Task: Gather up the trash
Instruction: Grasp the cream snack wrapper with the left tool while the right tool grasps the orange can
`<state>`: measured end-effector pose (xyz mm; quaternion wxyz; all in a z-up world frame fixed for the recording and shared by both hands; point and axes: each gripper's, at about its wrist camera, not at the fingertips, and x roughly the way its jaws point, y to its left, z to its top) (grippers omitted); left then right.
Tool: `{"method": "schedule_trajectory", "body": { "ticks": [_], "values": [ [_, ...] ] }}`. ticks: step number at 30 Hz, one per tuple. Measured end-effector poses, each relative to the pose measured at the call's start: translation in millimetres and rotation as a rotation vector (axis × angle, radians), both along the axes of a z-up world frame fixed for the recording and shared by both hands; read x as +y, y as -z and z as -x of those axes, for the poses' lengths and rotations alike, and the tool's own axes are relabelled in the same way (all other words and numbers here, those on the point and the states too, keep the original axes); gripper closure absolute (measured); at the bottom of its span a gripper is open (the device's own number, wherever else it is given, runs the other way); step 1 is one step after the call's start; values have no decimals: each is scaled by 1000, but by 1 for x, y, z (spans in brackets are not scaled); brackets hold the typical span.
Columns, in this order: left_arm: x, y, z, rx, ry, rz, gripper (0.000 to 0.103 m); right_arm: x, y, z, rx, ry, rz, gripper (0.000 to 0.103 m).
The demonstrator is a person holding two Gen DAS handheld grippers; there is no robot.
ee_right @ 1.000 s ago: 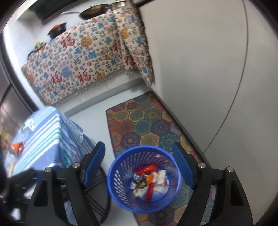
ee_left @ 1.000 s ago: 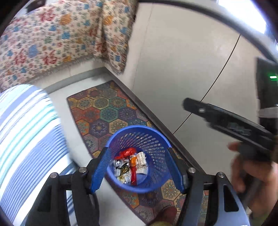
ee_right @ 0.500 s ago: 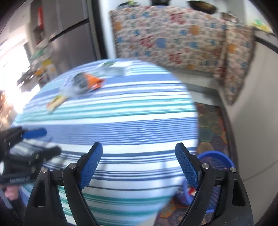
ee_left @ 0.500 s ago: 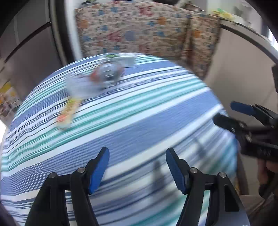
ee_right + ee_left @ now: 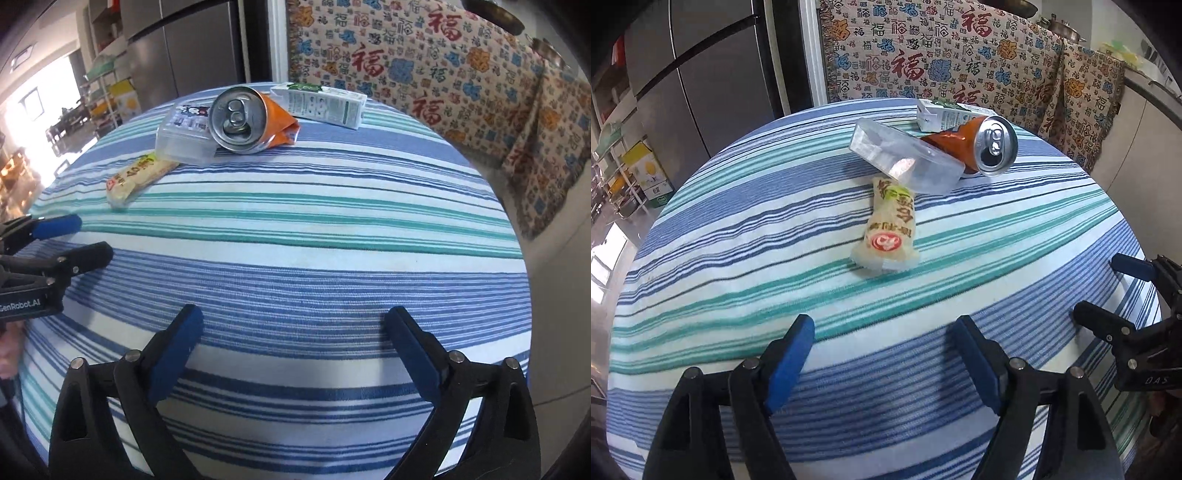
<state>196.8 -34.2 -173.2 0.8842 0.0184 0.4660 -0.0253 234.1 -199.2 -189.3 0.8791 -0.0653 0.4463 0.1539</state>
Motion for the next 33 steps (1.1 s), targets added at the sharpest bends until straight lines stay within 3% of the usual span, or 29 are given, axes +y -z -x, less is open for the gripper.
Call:
{"method": "schedule_trajectory", "body": {
  "ticks": [8, 10, 11, 13, 22, 26, 28, 30, 33],
  "values": [
    [4, -11, -49, -23, 81, -16, 24, 5, -1, -6, 10, 3, 7, 0],
    [1, -8, -59, 0, 104, -34, 46, 5, -1, -6, 10, 2, 7, 0],
    [0, -4, -62, 21, 119, -34, 77, 5, -1, -6, 10, 1, 6, 0],
    [0, -3, -60, 26, 127, -37, 83, 5, -1, -7, 11, 1, 6, 0],
    [21, -27, 30, -23, 72, 12, 84, 5, -1, -7, 11, 0, 6, 0],
    [30, -23, 41, -50, 21, 9, 80, 5, -1, -7, 11, -1, 5, 0],
    [32, -19, 33, -40, 7, 13, 72, 4, -1, -7, 10, -2, 5, 1],
    [33, -14, 26, -38, 2, 20, 49, 5, -2, -5, 6, -5, 2, 2],
    [34, -7, 21, -30, -2, 12, 46, 9, -5, -12, -2, -13, -7, 2]
  ]
}}
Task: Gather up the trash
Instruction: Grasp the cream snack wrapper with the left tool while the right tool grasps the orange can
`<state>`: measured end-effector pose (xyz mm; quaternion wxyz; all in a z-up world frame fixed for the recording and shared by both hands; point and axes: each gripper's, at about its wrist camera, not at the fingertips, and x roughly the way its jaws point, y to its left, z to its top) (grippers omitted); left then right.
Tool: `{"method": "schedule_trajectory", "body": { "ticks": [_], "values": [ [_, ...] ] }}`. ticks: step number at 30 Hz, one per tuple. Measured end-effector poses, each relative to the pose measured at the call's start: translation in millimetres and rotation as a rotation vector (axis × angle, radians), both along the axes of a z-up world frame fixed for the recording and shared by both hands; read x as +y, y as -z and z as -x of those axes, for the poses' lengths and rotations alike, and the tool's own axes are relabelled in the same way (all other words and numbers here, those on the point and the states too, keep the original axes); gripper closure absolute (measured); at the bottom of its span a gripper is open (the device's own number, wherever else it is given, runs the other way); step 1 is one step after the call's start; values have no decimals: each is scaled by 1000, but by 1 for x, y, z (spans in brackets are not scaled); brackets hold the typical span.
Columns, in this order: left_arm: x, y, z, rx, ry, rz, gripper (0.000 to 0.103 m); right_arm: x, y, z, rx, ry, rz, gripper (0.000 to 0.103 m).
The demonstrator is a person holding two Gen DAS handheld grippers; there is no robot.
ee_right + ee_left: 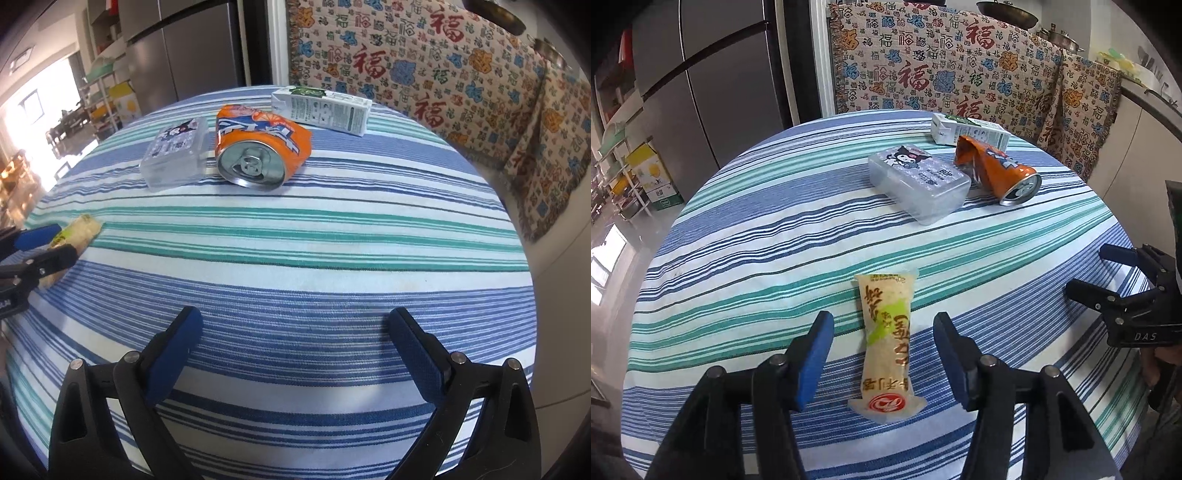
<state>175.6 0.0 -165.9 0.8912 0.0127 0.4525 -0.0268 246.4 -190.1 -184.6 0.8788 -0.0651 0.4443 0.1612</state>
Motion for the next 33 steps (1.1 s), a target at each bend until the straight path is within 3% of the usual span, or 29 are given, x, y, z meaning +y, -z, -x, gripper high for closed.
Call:
{"method": "schedule_trajectory", "body": {
  "ticks": [9, 14, 16, 17, 18, 19, 20, 29, 33],
  "values": [
    [12, 7, 5, 8, -16, 13, 46, 33, -30, -35, -97, -12, -79, 2],
    [15, 7, 5, 9, -16, 5, 46, 61, -31, -59, -144, -11, -20, 2],
    [15, 7, 5, 9, -17, 2, 46, 67, -26, -67, -147, -8, 2, 9],
    [15, 7, 5, 7, -14, 2, 51, 68, -23, -71, -133, -9, 5, 33],
    [14, 6, 4, 4, -9, 2, 63, 67, -20, -74, -118, -2, 3, 41],
    [13, 6, 3, 2, -4, 2, 69, 63, -20, -73, -120, 8, -20, 41],
    [13, 5, 2, 2, 1, 6, 81, 58, -21, -72, -119, 17, -38, 41],
    [11, 1, 2, -8, -19, 112, 84, 17, -41, -34, -90, 19, -140, 41],
    [2, -4, 4, -20, -1, 114, 84, 4, -36, -19, -55, 27, -147, 41]
  ]
}}
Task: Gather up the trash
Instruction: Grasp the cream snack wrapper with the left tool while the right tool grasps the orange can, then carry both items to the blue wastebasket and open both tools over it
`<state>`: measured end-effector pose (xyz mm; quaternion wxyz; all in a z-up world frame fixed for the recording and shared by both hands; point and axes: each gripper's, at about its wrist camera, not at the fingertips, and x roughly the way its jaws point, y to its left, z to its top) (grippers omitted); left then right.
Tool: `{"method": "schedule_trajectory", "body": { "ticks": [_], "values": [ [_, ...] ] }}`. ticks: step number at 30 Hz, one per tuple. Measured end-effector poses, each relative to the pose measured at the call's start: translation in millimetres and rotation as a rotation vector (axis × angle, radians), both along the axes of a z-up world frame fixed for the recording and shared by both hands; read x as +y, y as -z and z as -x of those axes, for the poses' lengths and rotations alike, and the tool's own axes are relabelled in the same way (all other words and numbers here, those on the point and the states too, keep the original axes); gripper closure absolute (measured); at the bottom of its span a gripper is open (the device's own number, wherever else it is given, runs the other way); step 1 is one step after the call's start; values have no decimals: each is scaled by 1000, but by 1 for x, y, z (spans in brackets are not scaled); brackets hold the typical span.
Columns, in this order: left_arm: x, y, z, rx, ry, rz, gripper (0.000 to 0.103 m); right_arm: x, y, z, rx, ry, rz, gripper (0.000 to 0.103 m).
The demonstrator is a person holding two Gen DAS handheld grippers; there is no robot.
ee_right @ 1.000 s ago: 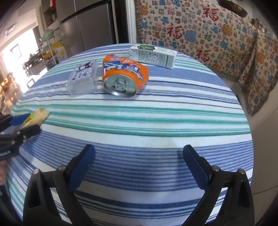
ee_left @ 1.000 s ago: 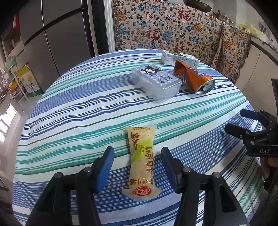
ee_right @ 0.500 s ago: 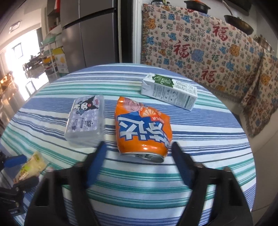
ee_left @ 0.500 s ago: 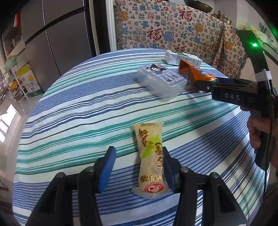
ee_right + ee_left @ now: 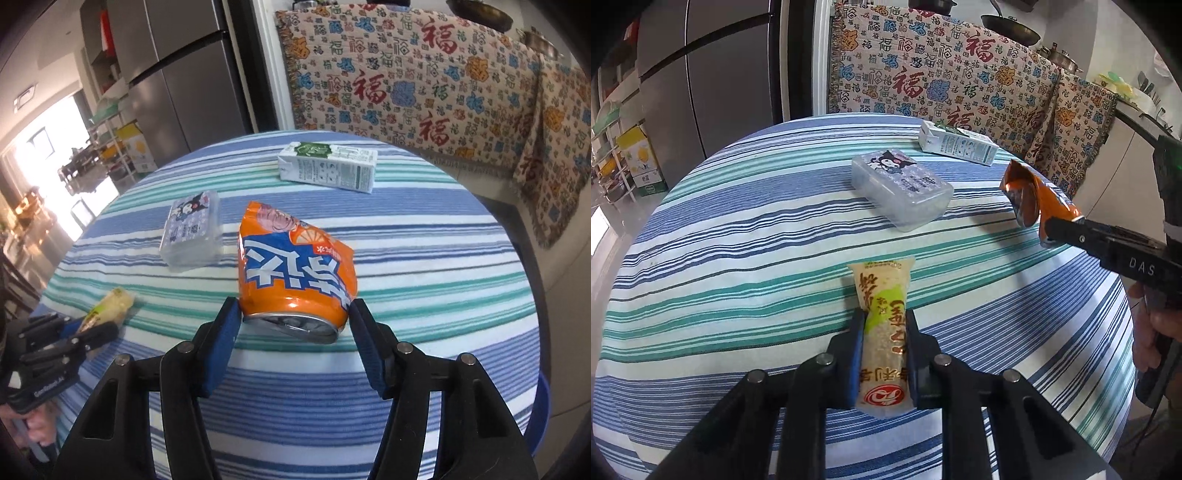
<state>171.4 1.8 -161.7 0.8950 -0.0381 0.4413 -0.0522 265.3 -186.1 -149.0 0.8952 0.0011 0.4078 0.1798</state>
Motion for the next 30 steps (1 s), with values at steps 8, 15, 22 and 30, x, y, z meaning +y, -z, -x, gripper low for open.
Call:
{"method": "schedule_trajectory", "body": {
  "ticks": [8, 15, 22, 30],
  "values": [
    [-23, -14, -2, -18, 38, 20, 84, -17, -6, 28, -6, 12, -10, 41],
    [-51, -26, -5, -37, 79, 23, 84, -36, -16, 44, -28, 26, -16, 41],
    [-98, -41, -14, -60, 153, 39, 84, -71, -25, 55, -48, 87, -49, 41],
    [-146, -55, -27, -82, 201, 58, 84, -104, -35, 68, -74, 140, -76, 41]
  ]
}}
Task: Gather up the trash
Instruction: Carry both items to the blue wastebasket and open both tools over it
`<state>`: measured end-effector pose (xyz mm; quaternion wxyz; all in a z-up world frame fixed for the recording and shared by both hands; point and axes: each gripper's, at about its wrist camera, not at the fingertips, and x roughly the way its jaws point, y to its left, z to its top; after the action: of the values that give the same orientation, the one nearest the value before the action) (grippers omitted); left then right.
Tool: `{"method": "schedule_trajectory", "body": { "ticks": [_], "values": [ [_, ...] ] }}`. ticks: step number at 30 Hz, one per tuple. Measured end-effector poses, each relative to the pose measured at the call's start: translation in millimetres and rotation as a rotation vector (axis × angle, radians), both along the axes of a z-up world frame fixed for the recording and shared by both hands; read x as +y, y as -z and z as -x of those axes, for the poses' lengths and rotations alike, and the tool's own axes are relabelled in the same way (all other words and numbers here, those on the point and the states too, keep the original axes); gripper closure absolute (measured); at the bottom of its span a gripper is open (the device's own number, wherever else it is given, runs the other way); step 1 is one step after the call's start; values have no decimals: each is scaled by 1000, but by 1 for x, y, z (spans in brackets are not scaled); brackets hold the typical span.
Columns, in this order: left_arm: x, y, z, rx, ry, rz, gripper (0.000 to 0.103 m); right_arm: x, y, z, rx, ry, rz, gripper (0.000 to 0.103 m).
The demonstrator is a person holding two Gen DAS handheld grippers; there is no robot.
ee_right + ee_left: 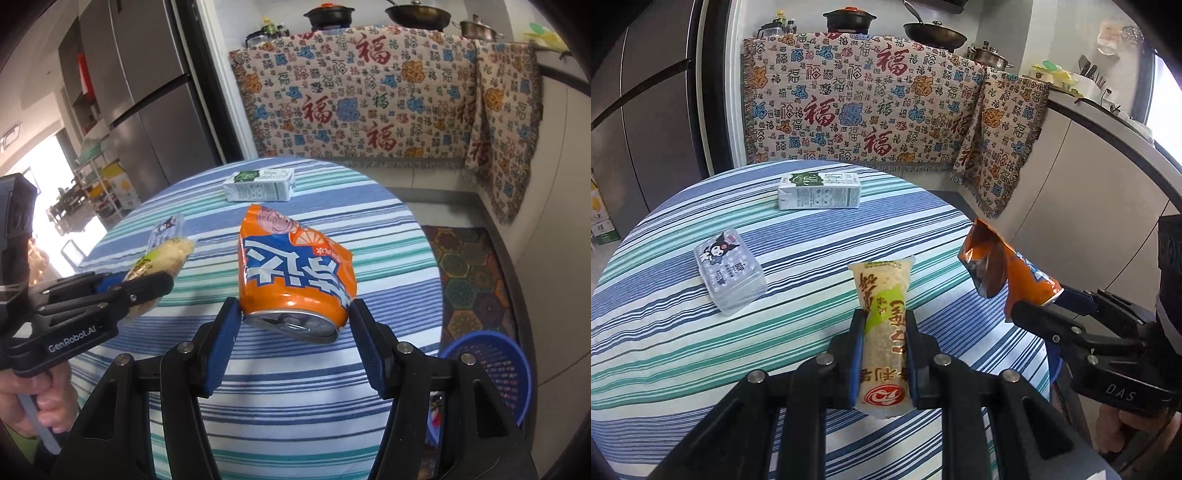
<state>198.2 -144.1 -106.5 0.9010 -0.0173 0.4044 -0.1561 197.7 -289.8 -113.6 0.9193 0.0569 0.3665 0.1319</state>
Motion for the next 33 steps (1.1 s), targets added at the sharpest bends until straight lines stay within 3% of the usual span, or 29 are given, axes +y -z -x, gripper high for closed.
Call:
{"method": "schedule_trajectory", "body": {
  "ticks": [6, 16, 24, 33],
  "values": [
    [-38, -7, -6, 2, 62, 1, 84, -32, -9, 10, -23, 66, -30, 41],
    [-142, -23, -18, -6, 224, 51, 84, -122, -31, 46, -98, 269, -83, 41],
    [-239, 3, -34, 56, 365, 58, 84, -204, -25, 65, -90, 440, -96, 41],
    [-303, 45, -39, 101, 450, 25, 84, -262, -2, 58, -26, 531, -92, 41]
  ]
}}
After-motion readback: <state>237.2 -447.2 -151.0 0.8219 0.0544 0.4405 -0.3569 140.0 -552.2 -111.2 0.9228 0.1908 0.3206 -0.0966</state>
